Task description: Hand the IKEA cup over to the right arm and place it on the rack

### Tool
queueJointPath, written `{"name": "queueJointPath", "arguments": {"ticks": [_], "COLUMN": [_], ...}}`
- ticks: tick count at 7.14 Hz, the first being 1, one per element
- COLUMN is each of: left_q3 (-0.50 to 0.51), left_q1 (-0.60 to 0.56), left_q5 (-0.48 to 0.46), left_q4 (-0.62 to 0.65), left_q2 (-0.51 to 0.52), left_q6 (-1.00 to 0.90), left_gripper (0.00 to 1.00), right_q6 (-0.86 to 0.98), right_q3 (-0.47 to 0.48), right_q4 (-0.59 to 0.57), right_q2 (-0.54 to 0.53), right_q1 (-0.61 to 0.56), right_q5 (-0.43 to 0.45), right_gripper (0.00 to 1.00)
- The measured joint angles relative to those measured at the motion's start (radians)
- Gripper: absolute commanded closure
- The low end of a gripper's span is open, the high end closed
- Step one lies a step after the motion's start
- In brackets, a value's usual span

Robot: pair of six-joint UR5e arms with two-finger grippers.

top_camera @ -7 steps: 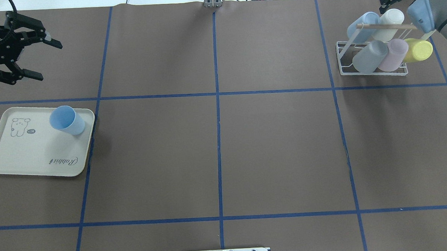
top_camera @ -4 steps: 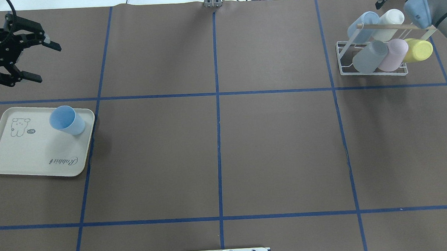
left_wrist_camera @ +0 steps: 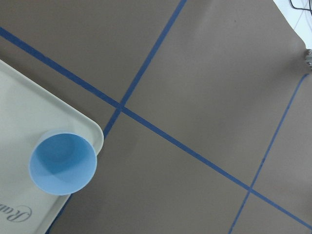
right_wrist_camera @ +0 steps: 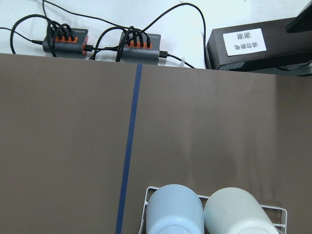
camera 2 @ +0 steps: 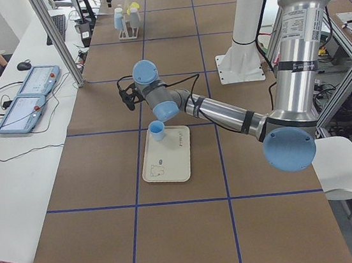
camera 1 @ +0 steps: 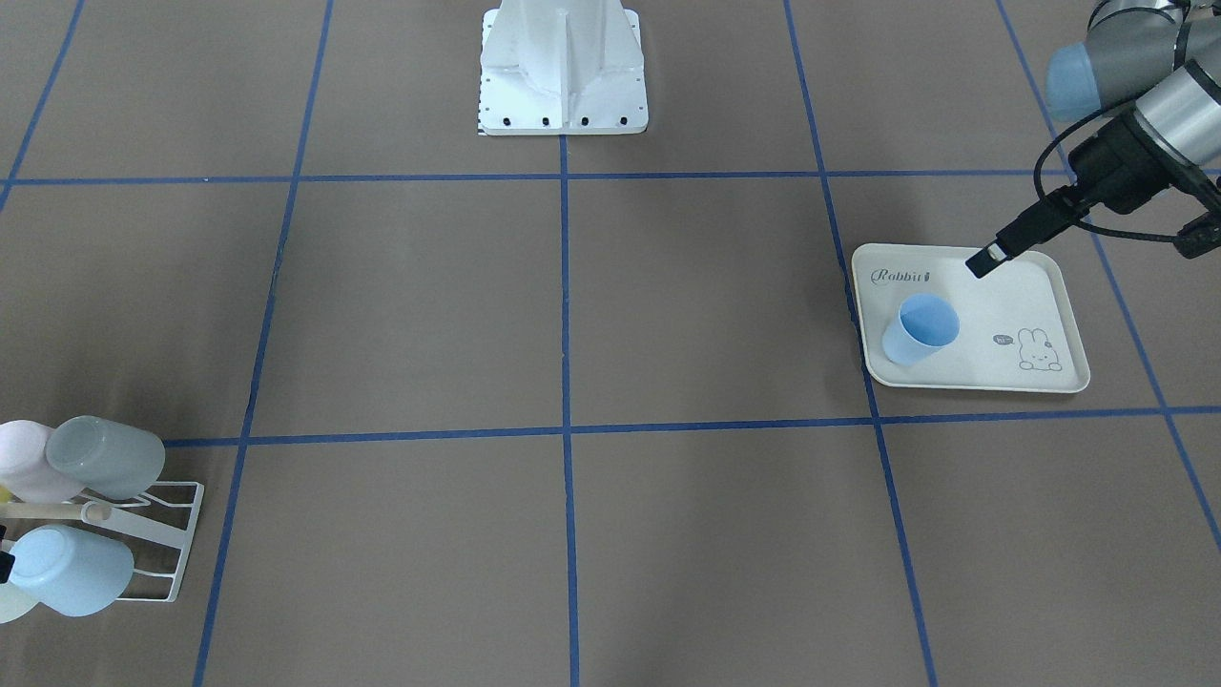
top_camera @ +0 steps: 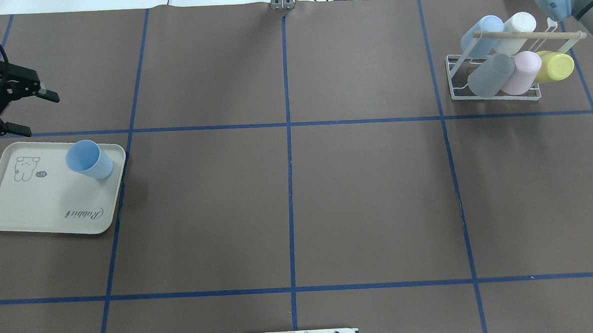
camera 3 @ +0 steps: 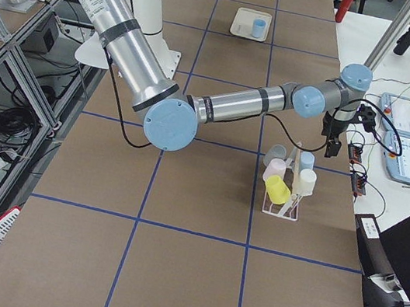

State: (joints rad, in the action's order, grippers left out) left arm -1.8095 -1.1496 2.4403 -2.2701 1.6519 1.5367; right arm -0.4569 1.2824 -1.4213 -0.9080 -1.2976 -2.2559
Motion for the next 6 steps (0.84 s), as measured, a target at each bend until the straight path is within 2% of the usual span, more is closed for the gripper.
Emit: {"name": "queueJointPath", "arguments": {"ticks": [3,6], "left_q3": [-0.012,-0.021], "left_q1": [0.071,0.166], "left_q5": [-0.191,-0.307], "left_q4": [0.118,0.243], "left_q2": [-0.039,-0.054], "left_q6": [-0.219,-0.337], "left_gripper": [0.02,0.07], "right_q6": [-0.009,-0.029], "right_q3": [0.198,0.287], "right_q4": [-0.002,-0.001], "right_q2": [-0.123,-0.194], "right_q1": [0.0,0.004], "right_q5": [-0.002,-0.005], "right_gripper": [0.01,0.01]}}
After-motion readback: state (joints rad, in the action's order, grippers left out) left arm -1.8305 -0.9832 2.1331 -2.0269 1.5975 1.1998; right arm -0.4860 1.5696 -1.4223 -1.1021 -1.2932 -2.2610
